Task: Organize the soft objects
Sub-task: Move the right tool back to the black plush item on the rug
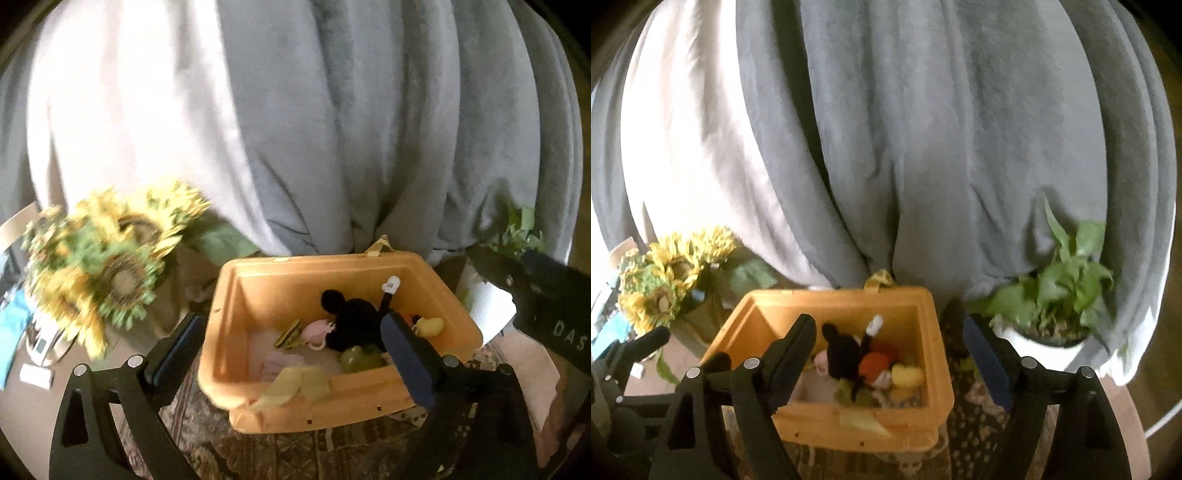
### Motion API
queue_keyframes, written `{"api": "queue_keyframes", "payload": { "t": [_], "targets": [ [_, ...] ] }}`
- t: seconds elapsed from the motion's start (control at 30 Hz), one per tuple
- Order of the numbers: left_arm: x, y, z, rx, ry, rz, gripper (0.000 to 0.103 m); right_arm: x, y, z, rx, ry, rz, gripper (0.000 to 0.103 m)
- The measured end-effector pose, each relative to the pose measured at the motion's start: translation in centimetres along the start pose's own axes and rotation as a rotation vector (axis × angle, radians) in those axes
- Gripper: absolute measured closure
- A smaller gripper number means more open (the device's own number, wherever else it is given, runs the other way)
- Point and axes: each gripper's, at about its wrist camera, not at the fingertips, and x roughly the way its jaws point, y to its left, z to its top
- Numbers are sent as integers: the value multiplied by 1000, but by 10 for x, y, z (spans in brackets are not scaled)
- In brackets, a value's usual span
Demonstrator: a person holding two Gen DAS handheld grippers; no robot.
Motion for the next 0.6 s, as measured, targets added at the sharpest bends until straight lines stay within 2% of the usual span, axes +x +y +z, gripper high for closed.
{"api": "queue_keyframes", "payload": {
  "t": [0.17,0.3,0.47,0.6],
  "targets": [
    [-13,5,-21,-51,7,43,3,-6,2,-25,-9,47,-27,17],
    [-19,4,-38,-27,15,89,3,-9,2,-44,-4,78,-51,17],
    [-22,2,-54,-25,44,87,3,-14,2,-64,-22,115,-59,17],
    [-27,-5,-66,15,50,95,3,-17,-1,-80,-28,151,-57,17]
  ]
}}
